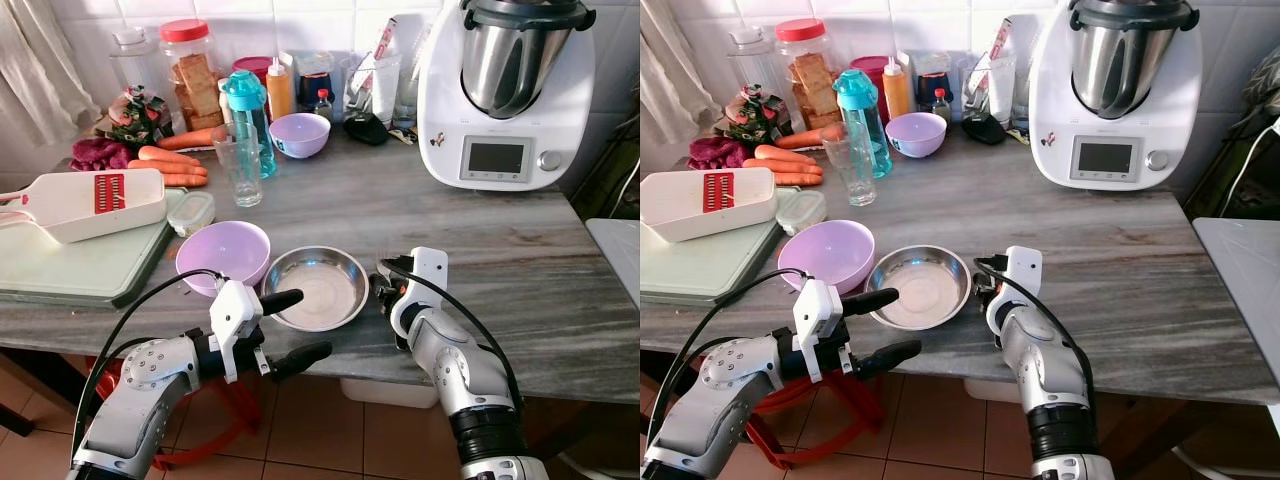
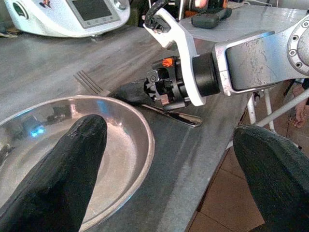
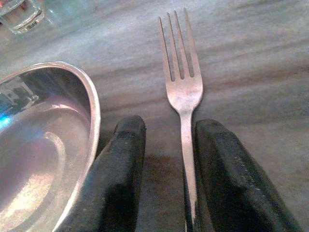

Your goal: Setting the table

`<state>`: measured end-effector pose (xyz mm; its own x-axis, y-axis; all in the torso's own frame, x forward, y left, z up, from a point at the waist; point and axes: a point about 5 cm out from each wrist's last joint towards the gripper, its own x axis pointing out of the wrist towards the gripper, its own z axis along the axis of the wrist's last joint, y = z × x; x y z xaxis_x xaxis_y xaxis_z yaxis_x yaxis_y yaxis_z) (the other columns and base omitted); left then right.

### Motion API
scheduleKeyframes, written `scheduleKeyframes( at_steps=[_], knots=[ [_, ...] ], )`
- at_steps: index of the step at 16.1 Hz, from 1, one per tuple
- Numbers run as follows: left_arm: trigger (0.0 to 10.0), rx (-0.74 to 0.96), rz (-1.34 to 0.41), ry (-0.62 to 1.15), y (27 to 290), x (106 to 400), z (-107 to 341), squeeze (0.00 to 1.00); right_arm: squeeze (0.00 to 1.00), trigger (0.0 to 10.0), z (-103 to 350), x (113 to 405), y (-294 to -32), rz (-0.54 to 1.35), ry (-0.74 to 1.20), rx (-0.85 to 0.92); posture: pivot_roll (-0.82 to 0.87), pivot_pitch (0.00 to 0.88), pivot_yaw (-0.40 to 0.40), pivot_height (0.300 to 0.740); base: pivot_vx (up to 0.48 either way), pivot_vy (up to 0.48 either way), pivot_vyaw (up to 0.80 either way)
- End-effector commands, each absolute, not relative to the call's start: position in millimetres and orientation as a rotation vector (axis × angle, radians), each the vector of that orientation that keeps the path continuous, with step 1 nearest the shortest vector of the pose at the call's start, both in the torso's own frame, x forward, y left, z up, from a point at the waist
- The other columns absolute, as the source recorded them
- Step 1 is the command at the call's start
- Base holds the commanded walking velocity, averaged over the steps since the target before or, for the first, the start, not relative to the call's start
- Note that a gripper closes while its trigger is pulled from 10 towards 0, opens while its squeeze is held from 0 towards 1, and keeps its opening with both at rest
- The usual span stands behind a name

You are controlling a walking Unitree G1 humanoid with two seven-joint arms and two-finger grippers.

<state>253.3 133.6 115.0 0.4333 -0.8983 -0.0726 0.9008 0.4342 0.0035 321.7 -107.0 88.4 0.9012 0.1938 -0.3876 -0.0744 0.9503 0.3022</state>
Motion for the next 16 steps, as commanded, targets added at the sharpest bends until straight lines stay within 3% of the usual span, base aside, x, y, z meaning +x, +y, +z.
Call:
scheduleKeyframes(
  at_steps=[1, 11, 16],
  knots=[
    [10.0, 0.065, -1.130, 0.069, 134, 254, 114, 0.00, 1.00, 10.0, 87, 321, -107, 0.127, 0.438, 0.282, -0.01, 0.020, 0.056, 0.740, 0.000, 0.000, 0.00],
    [10.0, 0.045, -1.096, 0.038, 134, 259, 120, 0.00, 1.00, 10.0, 130, 310, -129, 0.079, 0.180, 0.275, -0.02, 0.020, 0.060, 0.740, 0.000, 0.000, 0.00],
    [10.0, -0.204, -0.858, -0.134, 135, 282, 156, 0.00, 1.00, 10.0, 148, 289, -160, 0.012, 0.022, 0.191, -0.03, 0.015, 0.053, 0.740, 0.000, 0.000, 0.00]
  ],
)
